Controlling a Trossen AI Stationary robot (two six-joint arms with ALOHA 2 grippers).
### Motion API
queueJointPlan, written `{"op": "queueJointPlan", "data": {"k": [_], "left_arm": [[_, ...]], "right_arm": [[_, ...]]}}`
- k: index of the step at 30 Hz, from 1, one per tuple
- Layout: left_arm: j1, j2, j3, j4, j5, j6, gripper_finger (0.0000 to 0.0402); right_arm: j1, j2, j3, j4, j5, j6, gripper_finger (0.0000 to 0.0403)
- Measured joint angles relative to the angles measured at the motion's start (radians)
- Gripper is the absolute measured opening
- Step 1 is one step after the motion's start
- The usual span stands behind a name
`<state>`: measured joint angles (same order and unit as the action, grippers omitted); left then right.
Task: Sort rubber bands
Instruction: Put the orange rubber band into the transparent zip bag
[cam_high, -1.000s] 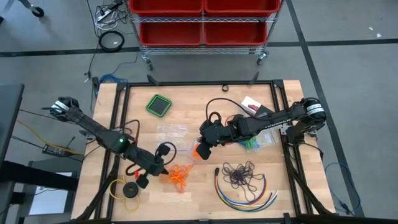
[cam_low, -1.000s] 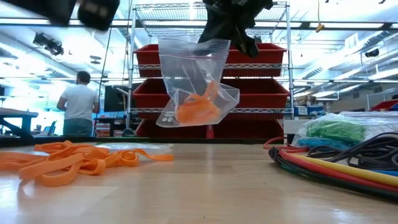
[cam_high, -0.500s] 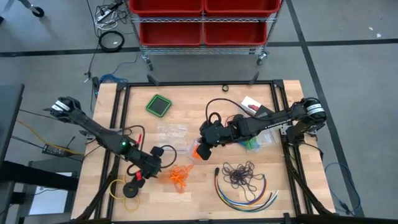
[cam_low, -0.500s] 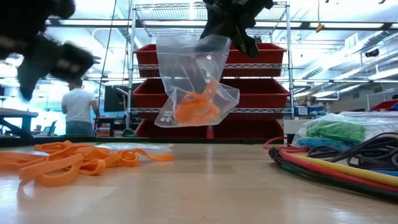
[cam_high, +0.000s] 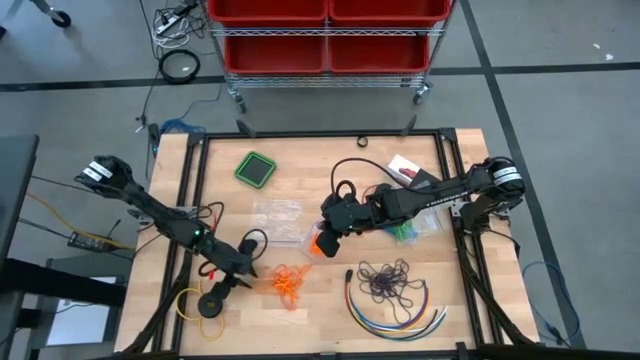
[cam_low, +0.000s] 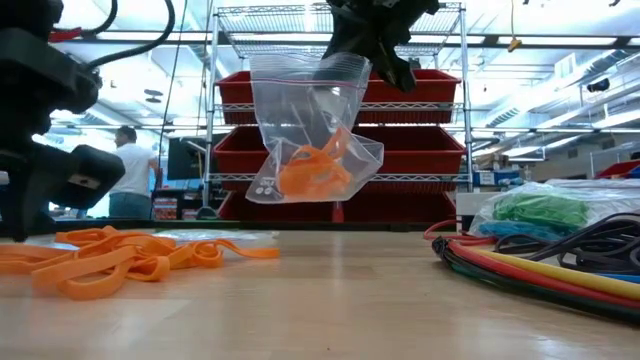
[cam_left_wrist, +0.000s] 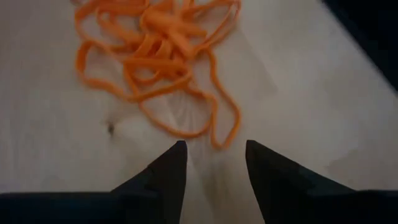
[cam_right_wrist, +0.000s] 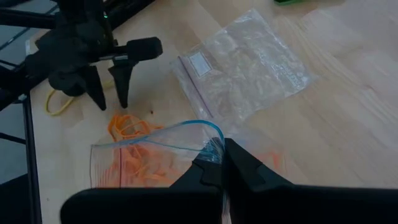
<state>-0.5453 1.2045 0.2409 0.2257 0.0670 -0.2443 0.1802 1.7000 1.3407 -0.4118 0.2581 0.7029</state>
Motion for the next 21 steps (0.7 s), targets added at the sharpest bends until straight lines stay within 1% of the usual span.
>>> {"op": "queueJointPlan", "data": {"k": [2, 4, 6, 9, 11, 16, 21], "left_arm": [[-0.001, 0.013, -0.005, 0.045, 0.002, 0.000, 0.0173], [-0.001, 0.036, -0.005, 0.050, 0.002, 0.001, 0.0173], [-0.001, 0.080, -0.005, 0.053, 0.002, 0.002, 0.0173], [-0.001, 0.141, 0.000, 0.099, 0.005, 0.000, 0.0173], [-0.001, 0.168, 0.019, 0.095, 0.007, 0.000, 0.0173], [-0.001, 0.186, 0.045, 0.058, 0.014, 0.000, 0.0173], [-0.002, 0.192, 0.049, 0.049, -0.018, -0.039, 0.0169]], "right_arm": [[0.000, 0.000, 0.000, 0.001, 0.000, -0.003, 0.0000], [0.000, 0.000, 0.000, 0.006, 0.000, -0.006, 0.0000], [0.000, 0.000, 0.000, 0.011, 0.000, -0.006, 0.0000], [0.000, 0.000, 0.000, 0.010, 0.000, -0.007, 0.0000], [0.000, 0.000, 0.000, 0.010, 0.000, -0.008, 0.0000], [0.000, 0.000, 0.000, 0.010, 0.000, -0.010, 0.0000], [0.000, 0.000, 0.000, 0.018, 0.000, -0.017, 0.0000]]}}
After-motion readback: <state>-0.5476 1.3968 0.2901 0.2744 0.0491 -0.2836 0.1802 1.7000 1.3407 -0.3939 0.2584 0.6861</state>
